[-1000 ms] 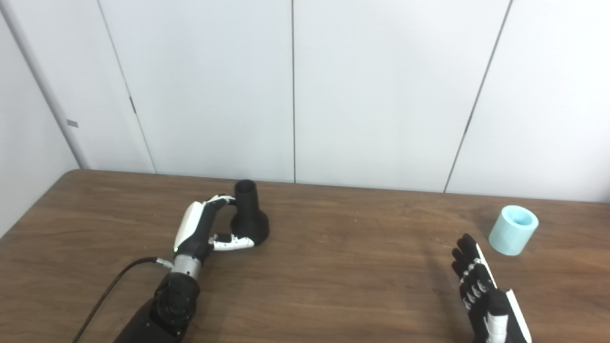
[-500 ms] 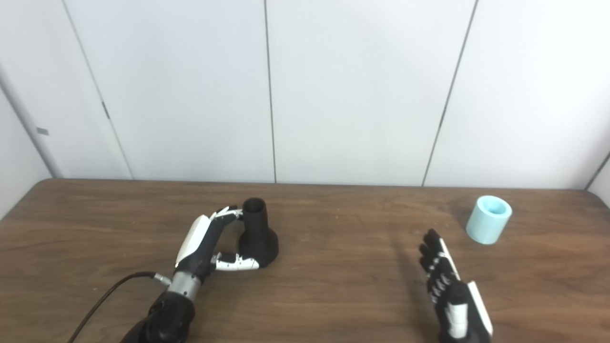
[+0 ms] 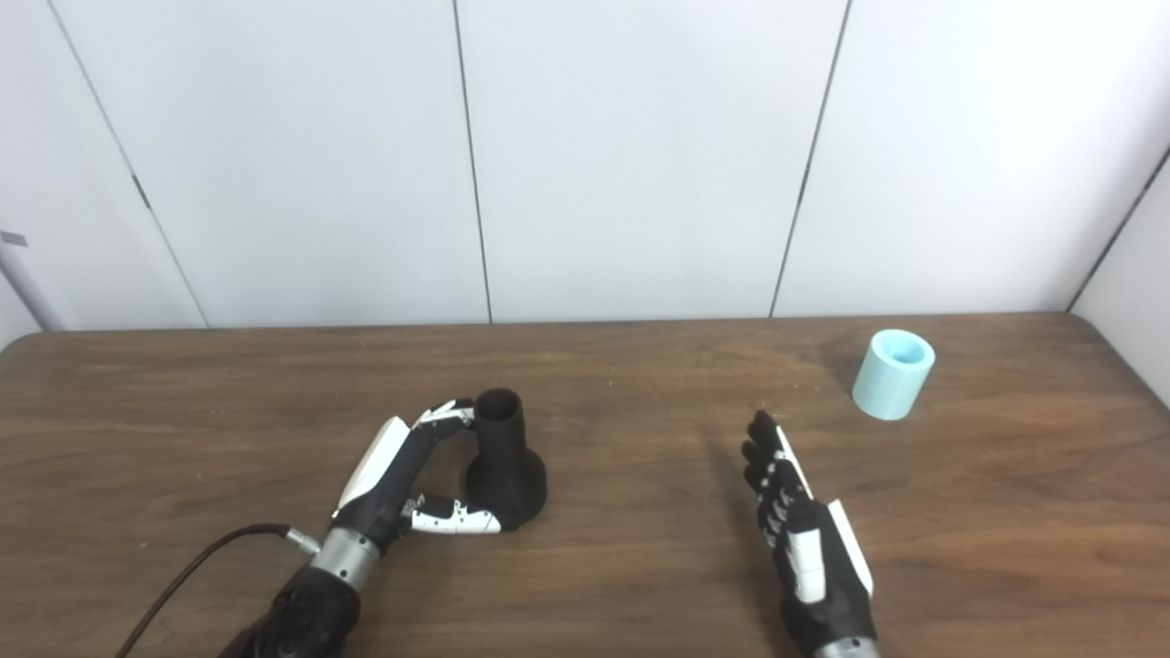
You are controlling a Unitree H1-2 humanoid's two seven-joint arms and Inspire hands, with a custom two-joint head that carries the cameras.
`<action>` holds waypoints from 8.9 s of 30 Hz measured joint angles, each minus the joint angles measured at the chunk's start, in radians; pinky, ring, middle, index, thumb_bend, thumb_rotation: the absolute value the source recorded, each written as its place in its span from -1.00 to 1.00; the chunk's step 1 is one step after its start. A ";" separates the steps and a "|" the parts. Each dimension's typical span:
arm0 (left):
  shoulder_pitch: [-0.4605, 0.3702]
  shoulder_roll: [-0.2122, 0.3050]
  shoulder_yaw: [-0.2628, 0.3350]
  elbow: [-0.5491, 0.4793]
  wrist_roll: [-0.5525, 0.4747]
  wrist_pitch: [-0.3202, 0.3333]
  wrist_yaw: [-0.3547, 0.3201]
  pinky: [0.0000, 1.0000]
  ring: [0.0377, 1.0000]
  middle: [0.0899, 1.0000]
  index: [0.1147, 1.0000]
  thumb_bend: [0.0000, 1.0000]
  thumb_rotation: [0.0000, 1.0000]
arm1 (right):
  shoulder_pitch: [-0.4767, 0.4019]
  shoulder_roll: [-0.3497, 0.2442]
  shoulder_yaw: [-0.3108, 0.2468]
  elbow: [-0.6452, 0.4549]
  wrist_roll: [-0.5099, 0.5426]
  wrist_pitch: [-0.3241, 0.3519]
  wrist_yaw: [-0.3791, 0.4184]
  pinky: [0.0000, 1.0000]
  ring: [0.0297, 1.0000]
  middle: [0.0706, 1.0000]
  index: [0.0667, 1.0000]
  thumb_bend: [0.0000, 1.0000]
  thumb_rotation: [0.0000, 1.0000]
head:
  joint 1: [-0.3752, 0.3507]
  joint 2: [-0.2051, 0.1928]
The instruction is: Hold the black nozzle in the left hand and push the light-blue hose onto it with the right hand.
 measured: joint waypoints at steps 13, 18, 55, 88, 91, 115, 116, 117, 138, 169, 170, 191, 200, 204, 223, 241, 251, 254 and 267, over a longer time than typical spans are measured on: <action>0.025 0.000 -0.009 -0.043 0.000 0.001 -0.039 1.00 0.86 0.53 -0.17 0.04 -0.85 | 0.000 0.016 0.003 -0.037 -0.024 0.042 -0.018 1.00 1.00 1.00 1.00 0.58 1.00 | -0.023 0.011; 0.028 0.000 -0.009 -0.050 0.000 0.001 -0.046 1.00 0.86 0.53 -0.17 0.04 -0.85 | 0.000 0.016 0.003 -0.038 -0.024 0.046 -0.022 1.00 1.00 1.00 1.00 0.60 0.99 | -0.020 0.011; -0.001 0.027 0.020 0.037 -0.022 -0.137 -0.067 1.00 0.86 0.54 -0.17 0.04 -0.85 | 0.010 0.073 0.049 0.002 -0.086 -0.001 -0.063 1.00 1.00 1.00 1.00 0.50 0.92 | -0.184 -0.112; -0.084 0.038 0.014 0.194 0.004 -0.260 0.001 1.00 0.87 0.55 -0.17 0.04 -0.85 | -0.174 -0.102 -0.073 -0.070 -0.301 -0.021 -0.156 0.53 0.60 0.60 0.56 0.84 0.71 | -0.206 -0.201; -0.088 0.038 0.006 0.197 0.009 -0.263 0.004 1.00 0.87 0.56 -0.17 0.04 -0.85 | -0.234 -0.149 -0.105 -0.061 -0.323 -0.022 -0.171 0.47 0.58 0.58 0.55 0.81 0.66 | -0.207 -0.204; -0.110 0.044 -0.027 0.226 0.020 -0.295 0.005 1.00 0.87 0.55 -0.17 0.04 -0.84 | -0.476 -0.386 -0.023 -0.043 -0.867 0.367 -0.114 0.32 0.55 0.63 0.55 0.77 -0.26 | -0.207 -0.227; -0.111 0.044 -0.027 0.226 0.020 -0.296 0.005 1.00 0.87 0.55 -0.17 0.04 -0.84 | -0.476 -0.394 -0.010 -0.028 -0.887 0.373 -0.109 0.31 0.55 0.64 0.57 0.78 -0.26 | -0.206 -0.227; -0.111 0.043 -0.028 0.227 0.020 -0.296 0.005 1.00 0.87 0.55 -0.17 0.04 -0.84 | -0.476 -0.404 -0.001 -0.017 -0.904 0.380 -0.104 0.31 0.55 0.64 0.57 0.78 -0.27 | -0.206 -0.227; -0.112 0.044 -0.028 0.221 0.021 -0.303 0.007 1.00 0.87 0.56 -0.17 0.04 -0.85 | -0.641 -0.542 0.125 0.186 -1.002 0.498 0.285 0.05 0.67 0.89 0.80 1.00 -0.95 | -0.196 -0.225; -0.112 0.043 -0.028 0.215 0.022 -0.293 0.007 1.00 0.87 0.56 -0.17 0.04 -0.85 | -0.745 -0.574 0.231 0.378 -1.100 0.497 0.467 0.45 0.73 0.86 0.78 1.00 -0.92 | -0.190 -0.206; -0.112 0.043 -0.028 0.215 0.022 -0.292 0.007 1.00 0.87 0.56 -0.17 0.04 -0.85 | -0.745 -0.574 0.232 0.383 -1.100 0.496 0.464 0.44 0.72 0.85 0.77 1.00 -0.92 | -0.192 -0.204; -0.108 0.044 -0.027 0.203 0.022 -0.276 0.005 1.00 0.87 0.56 -0.17 0.04 -0.85 | -0.774 -0.572 0.265 0.528 -1.041 0.425 0.312 0.08 0.48 0.62 0.66 0.98 -1.00 | -0.183 -0.195; -0.108 0.044 -0.027 0.203 0.022 -0.276 0.005 1.00 0.87 0.55 -0.17 0.04 -0.85 | -0.782 -0.571 0.296 0.530 -1.042 0.430 0.310 0.10 0.47 0.62 0.65 0.99 -0.96 | -0.181 -0.192; -0.108 0.044 -0.027 0.202 0.021 -0.276 0.004 1.00 0.87 0.55 -0.17 0.04 -0.85 | -0.782 -0.571 0.316 0.541 -1.046 0.422 0.273 0.11 0.45 0.57 0.59 0.99 -0.93 | -0.183 -0.187; -0.100 0.046 -0.027 0.183 0.021 -0.272 0.001 1.00 0.87 0.55 -0.17 0.04 -0.85 | -0.784 -0.571 0.348 0.593 -1.049 0.412 0.239 0.12 0.40 0.52 0.51 0.98 -0.92 | -0.186 -0.176; -0.097 0.046 -0.027 0.177 0.021 -0.268 -0.005 1.00 0.87 0.55 -0.17 0.04 -0.85 | -0.784 -0.577 0.353 0.604 -1.048 0.399 0.238 0.08 0.40 0.52 0.49 0.97 -0.92 | -0.181 -0.170; -0.097 0.046 -0.027 0.177 0.021 -0.268 -0.006 1.00 0.87 0.55 -0.17 0.04 -0.85 | -0.784 -0.577 0.353 0.604 -1.049 0.399 0.238 -0.29 -0.05 0.19 0.36 0.93 -0.93 | -0.181 -0.166; -0.097 0.046 -0.027 0.177 0.021 -0.267 -0.006 1.00 0.87 0.55 -0.17 0.04 -0.85 | -0.784 -0.577 0.353 0.605 -1.048 0.394 0.237 -0.48 -0.28 0.01 0.32 0.90 -0.99 | -0.181 -0.166; -0.096 0.046 -0.027 0.177 0.021 -0.266 -0.007 1.00 0.87 0.56 -0.17 0.04 -0.85 | -0.787 -0.577 0.352 0.631 -1.043 0.378 0.207 -0.63 -0.50 -0.14 0.14 0.15 -1.00 | -0.176 -0.163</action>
